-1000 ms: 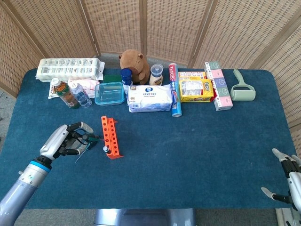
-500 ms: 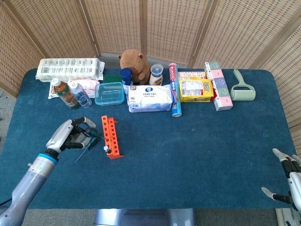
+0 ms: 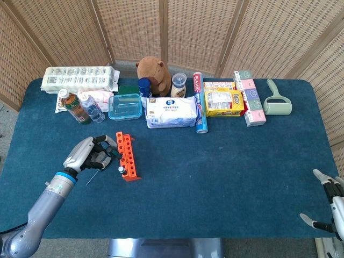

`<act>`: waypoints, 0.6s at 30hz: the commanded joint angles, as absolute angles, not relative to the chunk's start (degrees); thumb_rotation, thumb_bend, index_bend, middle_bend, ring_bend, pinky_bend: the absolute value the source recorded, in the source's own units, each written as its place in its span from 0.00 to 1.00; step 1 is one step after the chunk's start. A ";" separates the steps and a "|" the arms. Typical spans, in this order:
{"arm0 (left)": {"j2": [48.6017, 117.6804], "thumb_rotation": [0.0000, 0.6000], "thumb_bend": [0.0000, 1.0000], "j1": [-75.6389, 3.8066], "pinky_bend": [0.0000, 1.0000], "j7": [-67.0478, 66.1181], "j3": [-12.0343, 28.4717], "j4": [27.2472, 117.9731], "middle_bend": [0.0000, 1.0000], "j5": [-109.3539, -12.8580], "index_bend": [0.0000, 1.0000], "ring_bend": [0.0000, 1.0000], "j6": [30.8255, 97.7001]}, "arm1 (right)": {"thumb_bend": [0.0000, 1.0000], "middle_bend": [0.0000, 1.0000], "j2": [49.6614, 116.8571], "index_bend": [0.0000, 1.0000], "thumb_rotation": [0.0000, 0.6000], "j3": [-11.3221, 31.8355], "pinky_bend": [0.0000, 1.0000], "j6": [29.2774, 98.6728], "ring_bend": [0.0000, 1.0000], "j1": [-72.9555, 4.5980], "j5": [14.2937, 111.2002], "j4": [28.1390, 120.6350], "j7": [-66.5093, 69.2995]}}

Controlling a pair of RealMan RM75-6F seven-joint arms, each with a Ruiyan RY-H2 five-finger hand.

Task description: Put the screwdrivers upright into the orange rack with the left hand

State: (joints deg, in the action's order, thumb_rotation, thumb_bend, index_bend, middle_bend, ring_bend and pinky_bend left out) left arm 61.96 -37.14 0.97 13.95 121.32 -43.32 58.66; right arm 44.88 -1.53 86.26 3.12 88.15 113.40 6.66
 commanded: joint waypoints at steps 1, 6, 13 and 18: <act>62.17 1.00 0.44 -37.63 1.00 -0.02 13.80 121.48 0.90 -42.41 0.59 1.00 58.87 | 0.00 0.16 44.84 0.07 1.00 -1.53 0.04 86.22 0.15 3.10 88.13 113.38 6.75; 62.04 1.00 0.43 -38.06 1.00 -0.72 13.73 121.86 0.90 -41.80 0.56 1.00 58.46 | 0.00 0.16 44.80 0.07 1.00 -1.53 0.04 86.25 0.15 3.12 88.15 113.40 6.80; 61.85 1.00 0.43 -38.03 1.00 -0.85 13.61 122.30 0.90 -42.24 0.49 1.00 58.37 | 0.00 0.16 44.76 0.07 1.00 -1.54 0.04 86.33 0.15 3.16 88.24 113.36 6.92; 62.00 1.00 0.41 -37.70 1.00 -1.89 13.30 122.25 0.90 -43.42 0.47 1.00 59.90 | 0.00 0.16 44.70 0.07 1.00 -1.56 0.04 86.39 0.16 3.18 88.36 113.34 7.05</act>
